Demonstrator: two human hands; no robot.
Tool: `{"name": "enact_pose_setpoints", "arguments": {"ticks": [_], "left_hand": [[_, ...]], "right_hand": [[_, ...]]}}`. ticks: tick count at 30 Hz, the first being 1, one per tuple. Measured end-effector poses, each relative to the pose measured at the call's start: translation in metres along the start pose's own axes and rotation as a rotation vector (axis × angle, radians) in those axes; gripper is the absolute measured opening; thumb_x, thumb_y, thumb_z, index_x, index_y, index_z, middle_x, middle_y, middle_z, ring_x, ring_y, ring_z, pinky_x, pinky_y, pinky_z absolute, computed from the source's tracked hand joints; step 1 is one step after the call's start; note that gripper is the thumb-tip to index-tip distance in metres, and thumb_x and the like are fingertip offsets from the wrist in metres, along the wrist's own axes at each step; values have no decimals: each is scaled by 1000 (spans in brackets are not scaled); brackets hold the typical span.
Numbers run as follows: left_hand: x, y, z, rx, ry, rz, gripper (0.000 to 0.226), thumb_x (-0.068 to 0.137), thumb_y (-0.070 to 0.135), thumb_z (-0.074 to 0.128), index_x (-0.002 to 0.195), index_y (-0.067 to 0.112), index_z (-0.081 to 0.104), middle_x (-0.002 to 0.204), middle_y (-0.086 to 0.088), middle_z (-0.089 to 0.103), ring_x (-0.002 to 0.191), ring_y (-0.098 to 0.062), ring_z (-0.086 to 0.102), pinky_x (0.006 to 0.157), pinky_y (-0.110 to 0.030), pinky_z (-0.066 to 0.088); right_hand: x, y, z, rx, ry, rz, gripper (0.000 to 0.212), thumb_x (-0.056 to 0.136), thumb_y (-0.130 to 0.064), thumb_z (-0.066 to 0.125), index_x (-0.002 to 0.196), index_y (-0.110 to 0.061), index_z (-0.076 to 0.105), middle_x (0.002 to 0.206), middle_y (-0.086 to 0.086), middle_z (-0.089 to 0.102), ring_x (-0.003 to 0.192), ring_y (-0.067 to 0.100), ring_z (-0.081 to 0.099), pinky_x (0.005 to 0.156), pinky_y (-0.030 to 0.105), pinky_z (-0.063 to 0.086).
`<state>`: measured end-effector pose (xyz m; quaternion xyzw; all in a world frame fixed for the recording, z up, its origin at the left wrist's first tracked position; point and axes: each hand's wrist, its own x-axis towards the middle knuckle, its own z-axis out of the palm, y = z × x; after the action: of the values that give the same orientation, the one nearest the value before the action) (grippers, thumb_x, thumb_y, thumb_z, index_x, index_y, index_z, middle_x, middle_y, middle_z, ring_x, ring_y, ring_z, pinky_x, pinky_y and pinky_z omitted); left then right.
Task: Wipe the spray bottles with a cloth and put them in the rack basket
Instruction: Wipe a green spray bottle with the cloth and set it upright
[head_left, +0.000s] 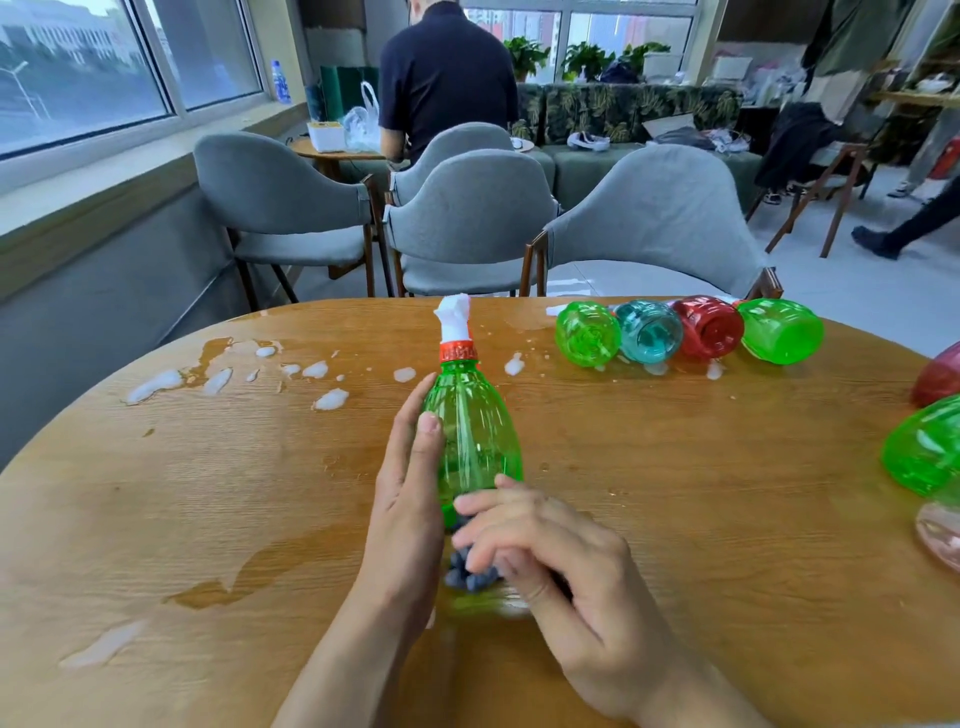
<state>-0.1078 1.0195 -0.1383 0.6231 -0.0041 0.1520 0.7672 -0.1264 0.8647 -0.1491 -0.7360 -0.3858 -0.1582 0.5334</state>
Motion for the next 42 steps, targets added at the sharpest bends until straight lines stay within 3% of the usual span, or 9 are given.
{"name": "enact_pose_setpoints", "arguments": {"ticks": [3,7,10,14,18,23,30,37,42], "left_hand": [[-1,-3,2,59,-11,22,38,104,60,49,141,57,59,148,25,60,136,5,55,122,-37,40],[-7,-6,7,63,-98,76,46,102,47,46,147,44,56,140,27,64,132,5,58,104,-18,50],[-8,-5,12,111,-128,118,42,109,40,46,150,33,54,139,25,65,131,7,58,98,-9,47],[-8,-7,14,72,-68,110,43,111,40,46,152,28,53,150,8,62,141,-7,56,116,-31,48],[-2,-7,1,-43,26,29,49,103,58,51,149,39,57,154,-3,60,145,-27,55,121,-63,40],[2,-4,-12,-97,89,-16,54,103,59,48,148,32,59,143,-3,68,135,-27,63,114,-59,47],[0,-3,-8,-261,-26,-135,59,103,60,45,150,26,57,143,-11,68,135,-43,61,80,-47,56],[-6,-12,8,-234,-79,-175,46,111,48,34,144,28,59,133,-5,74,118,-24,70,87,-45,59],[-9,-12,11,-169,-97,-141,56,101,61,58,148,30,57,144,-7,67,136,-38,62,107,-73,48]], "right_hand": [[5,-4,-6,307,217,171,30,112,-21,45,99,-14,71,104,5,76,106,27,72,103,39,51],[26,2,-23,384,521,188,27,109,-10,42,109,-7,68,115,10,74,114,28,70,101,38,52],[35,10,-27,172,489,195,28,111,-7,42,122,-8,68,135,7,69,134,22,61,116,44,46],[29,12,-9,43,317,158,29,110,-10,48,129,-6,69,151,5,59,147,19,49,121,50,40],[7,10,1,-118,142,28,26,105,-2,51,119,-2,74,146,7,62,149,22,47,122,40,39],[-13,11,-9,-187,22,-53,24,104,-3,53,108,-2,76,134,5,70,141,22,57,115,38,47],[2,19,-18,235,508,272,25,109,-12,47,107,-14,71,123,4,75,124,25,68,110,41,49],[15,21,2,375,633,368,26,108,-19,50,116,-17,75,128,2,74,128,28,65,113,60,46],[13,16,3,244,535,342,27,110,-10,48,116,-14,73,126,-6,75,125,15,67,109,36,52]]}}
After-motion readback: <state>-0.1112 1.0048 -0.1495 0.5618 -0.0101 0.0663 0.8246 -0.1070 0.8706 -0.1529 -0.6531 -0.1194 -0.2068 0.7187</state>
